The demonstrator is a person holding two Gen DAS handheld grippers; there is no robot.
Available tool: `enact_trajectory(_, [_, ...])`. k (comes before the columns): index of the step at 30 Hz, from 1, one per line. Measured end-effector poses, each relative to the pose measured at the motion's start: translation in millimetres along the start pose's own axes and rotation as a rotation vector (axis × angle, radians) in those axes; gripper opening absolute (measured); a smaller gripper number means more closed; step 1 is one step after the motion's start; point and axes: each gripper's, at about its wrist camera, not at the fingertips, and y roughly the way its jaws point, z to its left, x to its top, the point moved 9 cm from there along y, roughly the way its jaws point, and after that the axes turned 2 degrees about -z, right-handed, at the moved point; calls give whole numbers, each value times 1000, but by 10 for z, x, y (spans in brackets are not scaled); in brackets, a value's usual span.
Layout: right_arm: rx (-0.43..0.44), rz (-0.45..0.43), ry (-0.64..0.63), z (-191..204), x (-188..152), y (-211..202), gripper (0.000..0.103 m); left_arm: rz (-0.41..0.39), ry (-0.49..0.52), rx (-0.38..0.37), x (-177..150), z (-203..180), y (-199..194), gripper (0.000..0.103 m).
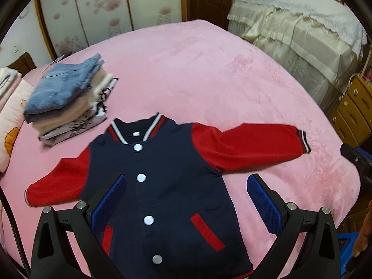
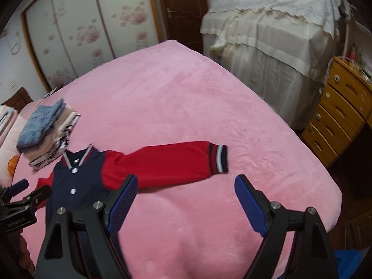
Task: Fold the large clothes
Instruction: 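Move the right gripper to the red sleeve cuff and grasp it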
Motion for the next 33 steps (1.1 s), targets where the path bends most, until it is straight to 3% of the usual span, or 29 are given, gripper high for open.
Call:
enact_trajectory(6, [-25, 72, 56, -285, -132, 381, 80, -23, 26, -24, 24, -187, 280, 99])
enact_trajectory(13, [0, 169, 166, -536, -341, 918, 80, 64, 9, -88, 52, -359, 706, 99])
enact_trajectory(17, [23, 232, 242, -675, -458, 1244, 80, 71, -11, -91, 66, -387, 892, 99])
enact_trajectory(24, [82, 240, 347, -802, -431, 1622, 75, 66, -19, -83, 93, -404, 1072, 99])
enact_trajectory(28, [96, 250, 321, -712, -368, 1774, 43, 65, -24, -64, 116, -378, 1112, 99])
enact_trajectory(30, [90, 250, 296, -650, -340, 1809, 31, 66, -27, -59, 125, -359, 1106, 99])
enact_trajectory(31, [91, 239, 281, -619, -316, 1793, 17, 69, -30, -59, 125, -343, 1100, 99])
enact_trajectory(33, [92, 198, 260, -543, -237, 1683, 16, 73, -35, -52, 129, -299, 1078, 99])
